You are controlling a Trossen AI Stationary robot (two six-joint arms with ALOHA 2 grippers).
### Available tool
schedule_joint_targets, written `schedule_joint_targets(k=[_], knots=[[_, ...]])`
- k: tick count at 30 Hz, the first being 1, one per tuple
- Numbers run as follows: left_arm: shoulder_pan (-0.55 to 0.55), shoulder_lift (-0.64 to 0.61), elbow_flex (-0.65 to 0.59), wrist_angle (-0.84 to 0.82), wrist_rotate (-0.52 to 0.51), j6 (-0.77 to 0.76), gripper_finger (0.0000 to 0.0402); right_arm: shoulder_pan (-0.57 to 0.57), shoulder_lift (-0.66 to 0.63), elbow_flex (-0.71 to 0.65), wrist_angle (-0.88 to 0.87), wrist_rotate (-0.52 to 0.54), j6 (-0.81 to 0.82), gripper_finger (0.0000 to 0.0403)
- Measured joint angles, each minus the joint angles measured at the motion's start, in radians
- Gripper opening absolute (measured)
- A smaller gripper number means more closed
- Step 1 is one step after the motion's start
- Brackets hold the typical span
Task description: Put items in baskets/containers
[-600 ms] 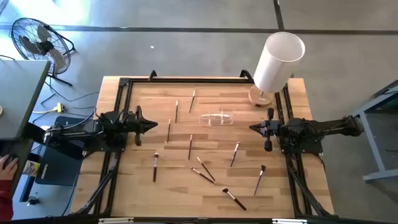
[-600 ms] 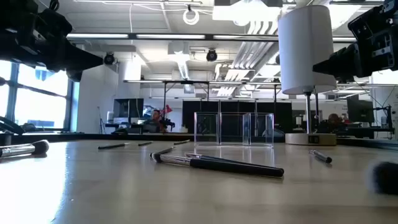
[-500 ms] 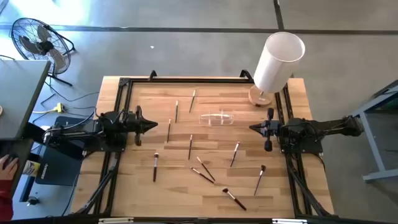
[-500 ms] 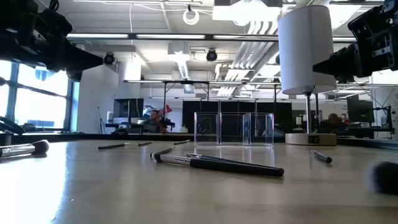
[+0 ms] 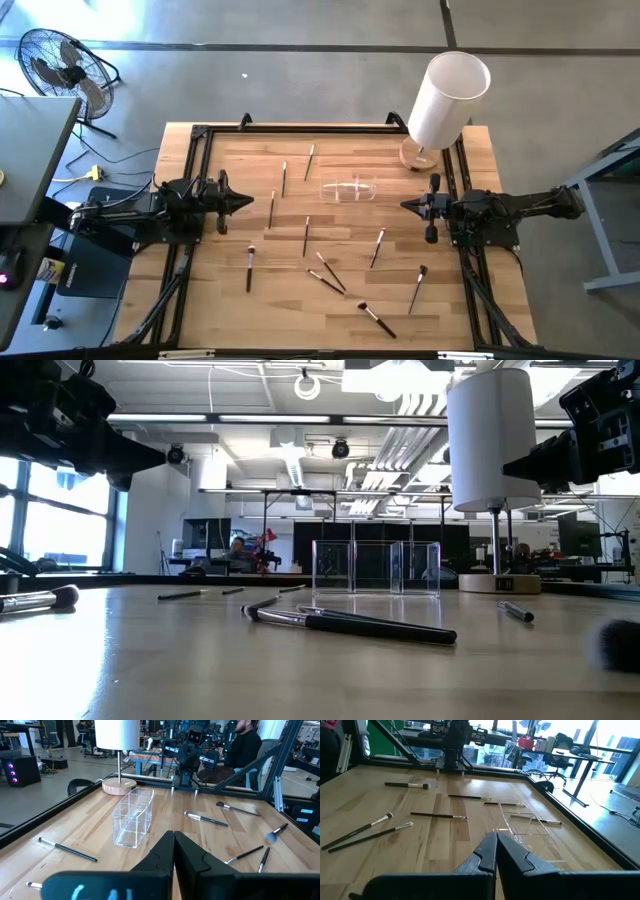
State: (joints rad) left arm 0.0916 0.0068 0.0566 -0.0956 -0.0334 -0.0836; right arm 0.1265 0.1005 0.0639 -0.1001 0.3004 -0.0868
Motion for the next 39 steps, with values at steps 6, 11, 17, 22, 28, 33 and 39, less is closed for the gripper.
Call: schedule_joint_targets(k=[6, 11, 17, 22, 28, 33, 39], knots=[[0.0, 0.0, 0.0, 0.0, 0.0, 0.0, 0.0003, 0.0, 0.0, 0.0, 0.0, 0.0, 0.0, 0.0004], [0.0, 0.0, 0.0, 0.0, 0.0, 0.0, 0.0003, 0.0, 0.0, 0.0, 0.0, 0.0, 0.0, 0.0003], [0.0, 0.0, 0.0, 0.0, 0.0, 0.0, 0.0003, 0.0, 0.0, 0.0, 0.0, 0.0, 0.0, 0.0007], [0.0, 0.0, 0.0, 0.0, 0.0, 0.0, 0.0003, 0.0, 0.0, 0.0, 0.0, 0.0, 0.0, 0.0008], [0.0, 0.0, 0.0, 0.0, 0.0, 0.0, 0.0003, 0.0, 0.0, 0.0, 0.0, 0.0, 0.0, 0.0008], [0.0, 0.0, 0.0, 0.0, 0.0, 0.0, 0.0003, 0.0, 0.0, 0.0, 0.0, 0.0, 0.0, 0.0005], [0.0, 0.0, 0.0, 0.0, 0.0, 0.0, 0.0003, 0.0, 0.0, 0.0, 0.0, 0.0, 0.0, 0.0005]])
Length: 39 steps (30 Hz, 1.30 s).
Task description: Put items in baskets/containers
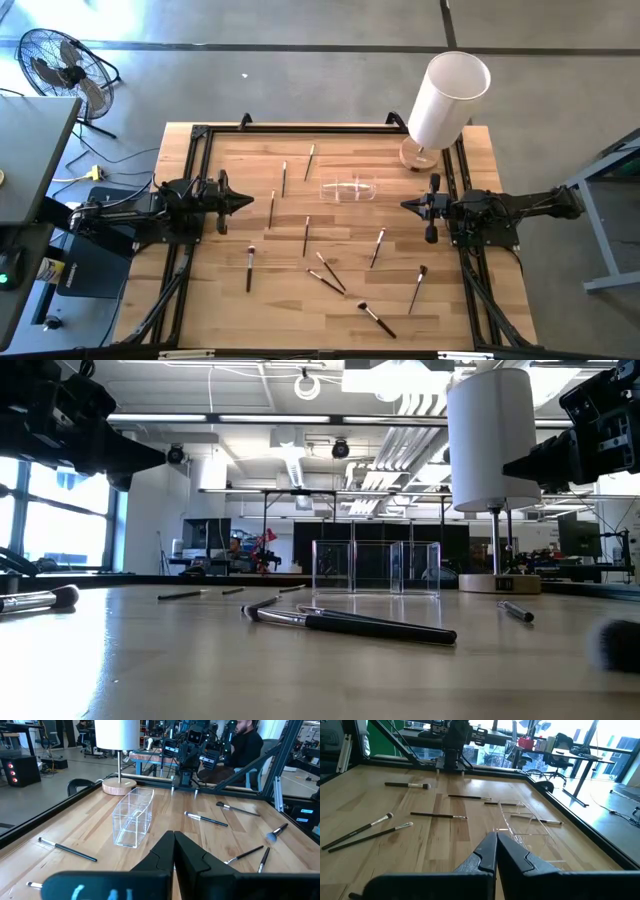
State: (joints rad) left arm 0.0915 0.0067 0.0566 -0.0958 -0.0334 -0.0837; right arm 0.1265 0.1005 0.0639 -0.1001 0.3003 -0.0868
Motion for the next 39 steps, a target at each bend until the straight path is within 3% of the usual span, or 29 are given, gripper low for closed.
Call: schedule_joint_targets(k=[39], knots=[[0.0, 0.0, 0.0, 0.0, 0.0, 0.0, 0.0003, 0.0, 0.0, 0.0, 0.0, 0.0, 0.0, 0.0005]])
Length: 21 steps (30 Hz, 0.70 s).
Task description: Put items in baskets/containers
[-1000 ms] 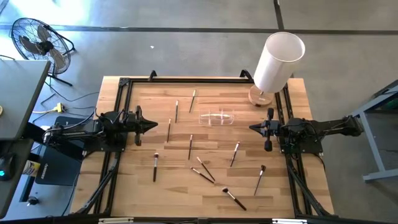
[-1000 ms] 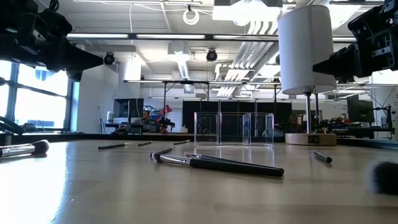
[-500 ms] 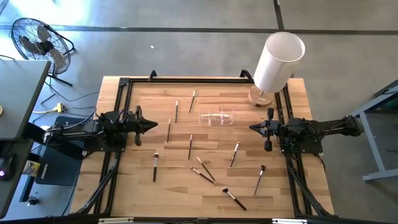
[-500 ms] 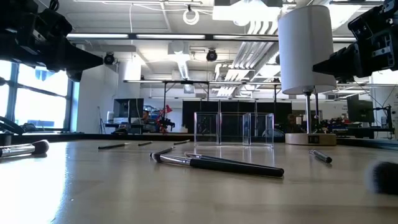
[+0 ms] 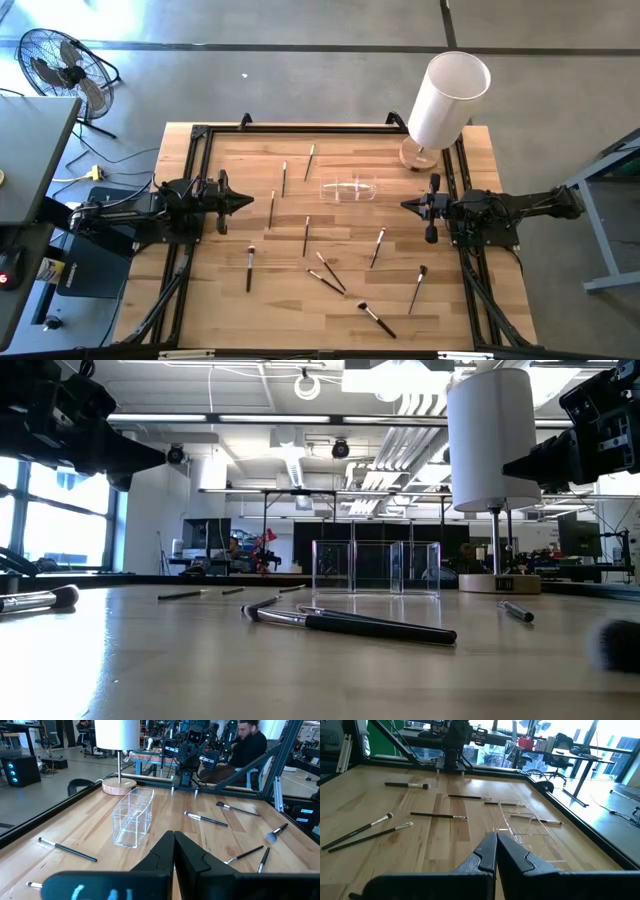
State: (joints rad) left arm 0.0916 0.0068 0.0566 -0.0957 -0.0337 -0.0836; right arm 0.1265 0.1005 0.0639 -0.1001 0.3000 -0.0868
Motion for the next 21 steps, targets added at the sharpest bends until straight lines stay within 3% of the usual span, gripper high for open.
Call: schedule_joint_targets(k=[21], knots=[[0.0, 0.0, 0.0, 0.0, 0.0, 0.0, 0.0003, 0.0, 0.0, 0.0, 0.0, 0.0, 0.0, 0.0007]])
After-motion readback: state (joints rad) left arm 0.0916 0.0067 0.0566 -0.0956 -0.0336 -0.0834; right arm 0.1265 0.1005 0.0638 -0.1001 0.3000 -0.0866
